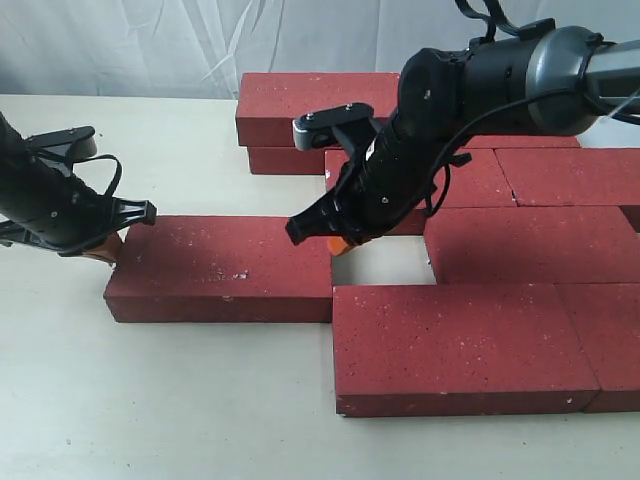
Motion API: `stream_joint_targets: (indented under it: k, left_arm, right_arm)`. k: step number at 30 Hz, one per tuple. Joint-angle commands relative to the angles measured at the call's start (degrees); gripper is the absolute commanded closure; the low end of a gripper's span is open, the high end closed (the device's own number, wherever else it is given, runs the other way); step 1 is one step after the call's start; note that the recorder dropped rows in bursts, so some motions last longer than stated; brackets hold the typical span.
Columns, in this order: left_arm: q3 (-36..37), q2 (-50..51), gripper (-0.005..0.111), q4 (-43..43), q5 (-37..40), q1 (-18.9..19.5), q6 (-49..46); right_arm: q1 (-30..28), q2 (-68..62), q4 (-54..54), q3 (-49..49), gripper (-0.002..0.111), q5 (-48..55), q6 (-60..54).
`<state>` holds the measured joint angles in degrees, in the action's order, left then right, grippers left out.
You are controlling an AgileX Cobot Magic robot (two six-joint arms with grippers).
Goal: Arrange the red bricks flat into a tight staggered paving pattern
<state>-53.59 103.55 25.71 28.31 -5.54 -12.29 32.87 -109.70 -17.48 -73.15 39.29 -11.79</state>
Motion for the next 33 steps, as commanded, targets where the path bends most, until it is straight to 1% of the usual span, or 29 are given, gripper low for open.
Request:
stream_joint_targets:
  k: [1,6,12,16,21,24,33]
  left_arm:
    - [-0.8,0.09,0.107,0.29,0.11,-0.35,-0.34]
    - [-1.87,0.09,0.107,-0.02,1.83,-0.35,-0.98]
    - [-4.47,0.09,0.107,-4.33,5.41,-0.25,-1.77]
    - [-5.43,0.09,0.107,-7.44,7.74,-0.13,-1.57]
    - [-5.43,0.09,0.107,-8.97,9.49,1.12,-1.42]
    - [-5.43,0.09,0.107,-8.72,9.84,1.95,-1.24]
    - [-5.43,0.09,0.107,-8.18,9.6,1.95,-1.24]
  right_arm:
    - [0.21,0.14,-6.08,-0.16,0.108,1.46,-0.68]
    - [0.87,0.25,-11.26,-0.29,0.108,5.77,-9.61]
    - [1.91,0.38,-11.21,-0.29,0.108,9.43,-13.04]
    - [2.89,0.26,-10.59,-0.29,0.108,10.75,-13.63]
    - [4.94,-0.09,-6.05,-0.29,0.108,11.28,-13.63]
    - [5.46,-0.75,-6.05,-0.29,0.108,11.16,-13.51]
    - [5.44,-4.21,-5.53,-0.29,0.108,9.8,-11.66]
